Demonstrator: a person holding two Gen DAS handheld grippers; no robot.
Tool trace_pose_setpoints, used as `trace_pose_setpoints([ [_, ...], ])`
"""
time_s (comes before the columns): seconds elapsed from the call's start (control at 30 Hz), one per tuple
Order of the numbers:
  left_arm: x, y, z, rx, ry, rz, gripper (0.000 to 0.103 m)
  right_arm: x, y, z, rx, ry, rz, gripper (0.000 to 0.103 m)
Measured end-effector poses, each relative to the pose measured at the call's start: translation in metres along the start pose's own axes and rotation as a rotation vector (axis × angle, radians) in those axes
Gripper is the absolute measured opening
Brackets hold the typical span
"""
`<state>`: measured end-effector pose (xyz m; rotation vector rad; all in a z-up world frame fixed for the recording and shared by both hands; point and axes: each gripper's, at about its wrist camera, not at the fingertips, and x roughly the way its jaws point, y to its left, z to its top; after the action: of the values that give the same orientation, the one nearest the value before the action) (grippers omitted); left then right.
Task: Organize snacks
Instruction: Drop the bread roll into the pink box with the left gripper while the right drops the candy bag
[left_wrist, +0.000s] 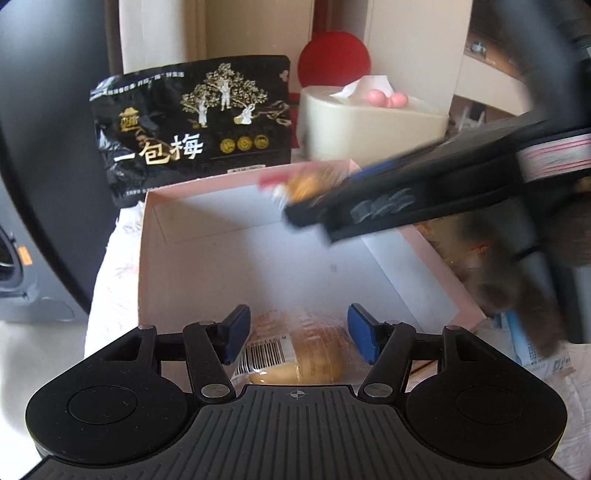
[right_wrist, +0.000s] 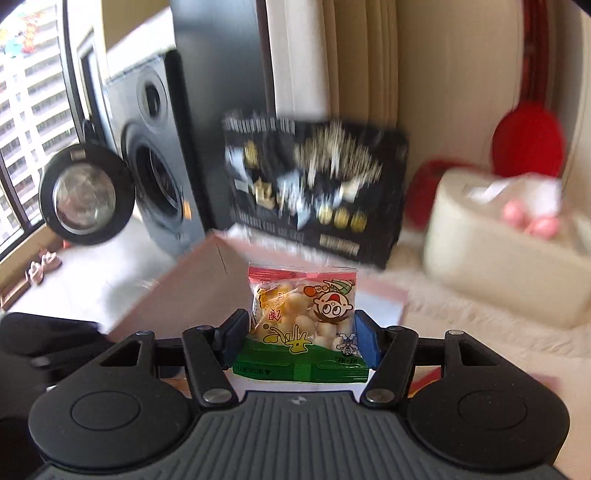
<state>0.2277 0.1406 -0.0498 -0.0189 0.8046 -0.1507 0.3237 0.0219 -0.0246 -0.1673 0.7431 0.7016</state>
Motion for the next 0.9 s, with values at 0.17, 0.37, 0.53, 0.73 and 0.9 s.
trace_pose_setpoints([
  [0.17, -0.001, 0.018, 0.003, -0.122, -0.091, 0.014, 0.061, 0.02, -0.006, -0.002, 0.019, 0.04, 0.064, 0.063],
  [0.37, -0.031, 0.027, 0.008, -0.261, -0.224, 0.01, 0.061, -0.046, -0.026, -0.012, -0.007, -0.114, 0.02, 0.077],
  [0.53, -0.057, -0.005, 0.001, -0.222, -0.243, -0.06, 0.061, -0.103, -0.058, -0.053, 0.022, -0.141, -0.132, 0.081],
  [0.73, -0.048, -0.066, -0.031, -0.155, -0.164, -0.16, 0.061, -0.129, -0.088, -0.133, 0.206, -0.068, -0.219, 0.082],
  [0.9, -0.027, -0.104, -0.059, -0.112, -0.064, -0.172, 0.061, -0.131, -0.079, -0.175, 0.24, -0.071, -0.25, 0.082],
])
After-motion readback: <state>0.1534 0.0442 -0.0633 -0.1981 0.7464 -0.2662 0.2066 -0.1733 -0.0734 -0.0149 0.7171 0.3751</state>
